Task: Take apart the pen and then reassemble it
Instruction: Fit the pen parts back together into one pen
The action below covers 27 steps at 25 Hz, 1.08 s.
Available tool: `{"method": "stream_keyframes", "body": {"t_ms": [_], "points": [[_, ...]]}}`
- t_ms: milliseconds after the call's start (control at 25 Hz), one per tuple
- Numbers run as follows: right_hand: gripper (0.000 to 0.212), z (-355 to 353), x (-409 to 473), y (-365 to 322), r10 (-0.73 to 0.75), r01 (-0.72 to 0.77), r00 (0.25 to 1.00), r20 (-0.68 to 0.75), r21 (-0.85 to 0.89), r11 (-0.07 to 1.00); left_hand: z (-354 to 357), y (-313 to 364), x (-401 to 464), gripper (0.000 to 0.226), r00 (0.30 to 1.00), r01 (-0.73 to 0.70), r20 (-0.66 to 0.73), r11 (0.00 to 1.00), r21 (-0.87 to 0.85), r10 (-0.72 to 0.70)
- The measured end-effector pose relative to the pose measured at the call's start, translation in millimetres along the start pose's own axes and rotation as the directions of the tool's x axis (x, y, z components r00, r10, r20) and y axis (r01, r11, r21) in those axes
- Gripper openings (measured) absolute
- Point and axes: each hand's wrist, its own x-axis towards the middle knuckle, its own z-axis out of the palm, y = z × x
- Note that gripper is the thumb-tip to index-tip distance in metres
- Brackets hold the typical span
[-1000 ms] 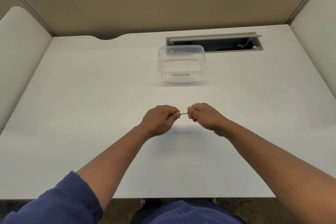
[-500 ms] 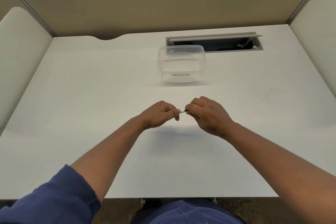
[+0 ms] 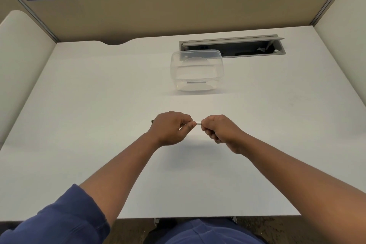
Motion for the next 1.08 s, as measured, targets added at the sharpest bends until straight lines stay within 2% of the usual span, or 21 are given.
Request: {"method": "stream_keyframes", "body": {"t_ms": [40, 80, 120, 160, 240, 400, 480, 520, 560, 640, 680, 720, 800, 840, 880, 960, 1000, 1080], "points": [[0.026, -0.7, 0.9, 3.4, -0.104, 0.097, 0.994, -0.031, -0.17, 0.981, 1.2, -2.5, 0.8, 0.041, 0.997, 0.046, 0.06, 0.997, -0.056, -0.042], [0.025, -2.4, 3.1, 8.8, -0.251, 0.211, 0.966, -0.056, -0.383, 0.899, 1.7, -4.2, 1.5, 0.043, 0.989, 0.092, 0.124, 0.988, -0.12, -0.077], [0.022, -4.7, 5.7, 14.9, -0.412, 0.322, 0.91, -0.033, -0.568, 0.757, 2.0, -6.0, 2.4, 0.044, 0.978, 0.134, 0.183, 0.973, -0.188, -0.1], [0.019, -7.7, 8.2, 20.1, -0.534, 0.407, 0.845, 0.027, -0.68, 0.61, 1.1, -6.7, 3.4, 0.043, 0.967, 0.17, 0.231, 0.951, -0.259, -0.11], [0.018, -14.1, 12.2, 25.6, -0.635, 0.492, 0.762, 0.128, -0.753, 0.438, -2.5, -7.0, 4.9, 0.042, 0.944, 0.238, 0.309, 0.888, -0.393, -0.117], [0.023, -16.9, 13.3, 27.4, -0.715, 0.505, 0.676, 0.178, -0.819, 0.273, -9.1, -2.2, 6.9, 0.041, 0.899, 0.334, 0.425, 0.791, -0.513, -0.104], [0.025, -15.2, 12.4, 25.5, -0.707, 0.525, 0.689, 0.159, -0.782, 0.336, -9.2, 0.0, 7.1, 0.04, 0.912, 0.312, 0.396, 0.808, -0.5, -0.107], [0.024, -12.5, 12.1, 23.8, -0.665, 0.516, 0.736, 0.123, -0.739, 0.434, -8.6, 0.6, 7.3, 0.04, 0.925, 0.286, 0.363, 0.841, -0.46, -0.116], [0.024, -9.4, 12.0, 21.5, -0.581, 0.474, 0.811, 0.072, -0.662, 0.58, -8.2, 1.4, 7.2, 0.04, 0.936, 0.259, 0.329, 0.882, -0.395, -0.128], [0.027, -4.8, 10.3, 15.2, -0.296, 0.277, 0.955, 0.002, -0.353, 0.894, -7.2, 3.0, 5.9, 0.041, 0.958, 0.199, 0.25, 0.957, -0.211, -0.144], [0.029, -3.3, 9.2, 12.8, -0.158, 0.157, 0.987, 0.01, -0.166, 0.973, -6.4, 4.0, 4.5, 0.042, 0.97, 0.158, 0.202, 0.981, -0.115, -0.132], [0.03, -2.5, 8.1, 11.2, -0.041, 0.041, 0.998, 0.049, -0.004, 0.999, -5.4, 4.9, 2.7, 0.042, 0.982, 0.112, 0.158, 0.993, -0.033, -0.106], [0.032, -3.2, 6.3, 9.7, 0.095, -0.113, 0.988, 0.12, 0.157, 0.981, -3.1, 5.2, -0.8, 0.042, 0.991, 0.058, 0.118, 0.998, 0.024, -0.06], [0.033, -3.5, 5.6, 9.1, 0.11, -0.128, 0.986, 0.123, 0.145, 0.981, -2.4, 5.0, -1.0, 0.043, 0.989, 0.068, 0.13, 0.998, -0.001, -0.067], [0.034, -3.2, 4.3, 9.2, 0.075, -0.081, 0.993, 0.096, 0.064, 0.995, -2.6, 4.1, -0.6, 0.044, 0.982, 0.102, 0.162, 0.993, -0.052, -0.092], [0.032, -2.2, 4.3, 13.7, -0.14, 0.135, 0.99, -0.002, -0.24, 0.961, -5.5, 1.4, 1.5, 0.041, 0.959, 0.183, 0.247, 0.969, -0.167, -0.139], [0.027, -3.2, 5.5, 17.9, -0.29, 0.255, 0.957, -0.027, -0.402, 0.879, -7.1, -0.1, 2.4, 0.039, 0.948, 0.212, 0.282, 0.951, -0.224, -0.145], [0.016, -8.2, 7.6, 25.3, -0.513, 0.421, 0.858, 0.034, -0.621, 0.662, -10.1, -1.3, 3.4, 0.038, 0.932, 0.254, 0.337, 0.902, -0.348, -0.132]]}}
